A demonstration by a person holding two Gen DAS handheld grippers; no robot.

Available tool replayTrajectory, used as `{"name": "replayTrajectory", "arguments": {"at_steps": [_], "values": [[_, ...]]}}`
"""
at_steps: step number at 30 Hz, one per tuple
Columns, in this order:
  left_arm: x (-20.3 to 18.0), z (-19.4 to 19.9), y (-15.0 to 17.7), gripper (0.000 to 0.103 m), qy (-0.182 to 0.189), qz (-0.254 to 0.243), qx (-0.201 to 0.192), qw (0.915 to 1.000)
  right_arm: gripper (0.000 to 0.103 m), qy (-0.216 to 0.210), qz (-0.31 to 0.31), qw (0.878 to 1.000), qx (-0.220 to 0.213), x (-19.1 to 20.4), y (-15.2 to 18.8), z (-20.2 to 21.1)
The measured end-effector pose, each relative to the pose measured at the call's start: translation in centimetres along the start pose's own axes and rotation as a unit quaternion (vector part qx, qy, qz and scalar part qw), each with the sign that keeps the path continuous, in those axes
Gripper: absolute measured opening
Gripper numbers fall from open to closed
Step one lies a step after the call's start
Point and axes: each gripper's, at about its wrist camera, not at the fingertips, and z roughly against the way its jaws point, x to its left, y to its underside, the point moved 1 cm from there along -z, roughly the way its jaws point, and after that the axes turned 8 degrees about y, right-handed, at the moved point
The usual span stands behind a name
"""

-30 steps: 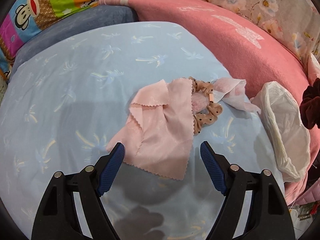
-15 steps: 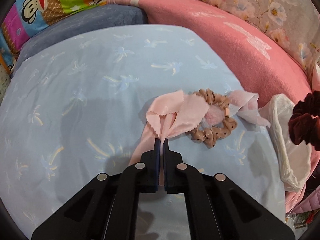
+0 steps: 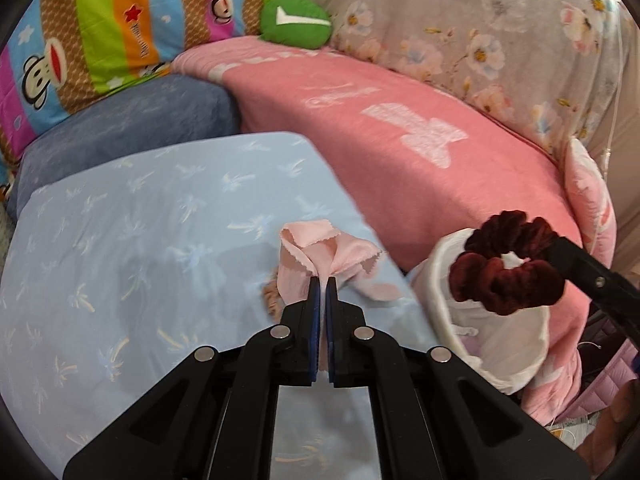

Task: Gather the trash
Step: 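Carry the pink cloth and dark red scrunchie in both tools over the bin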

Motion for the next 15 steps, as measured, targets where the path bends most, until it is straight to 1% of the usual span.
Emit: {"name": "replayTrajectory", "arguments": {"at_steps": [4,9,15], "values": [[-3.0,0.3,-0.7,0.003,0.028,-0.022,-0.006,0.9993,0.010,0.010,-0.013,1.000,-0.020,-1.9,-1.0,1.7],[-6.6,0.3,-1.2,0.003,0.053,-0.054,-0.012,0.9970,0.010,0.025,-0.026,0.999,-0.041,-4.4,-1.9,3.6],[-10.5,-0.3,-1.7,0.003,0.083,-0.084,-0.011,0.9930,0.010,0.044,-0.042,0.996,-0.060,-7.4,-2.8,5.4]]}}
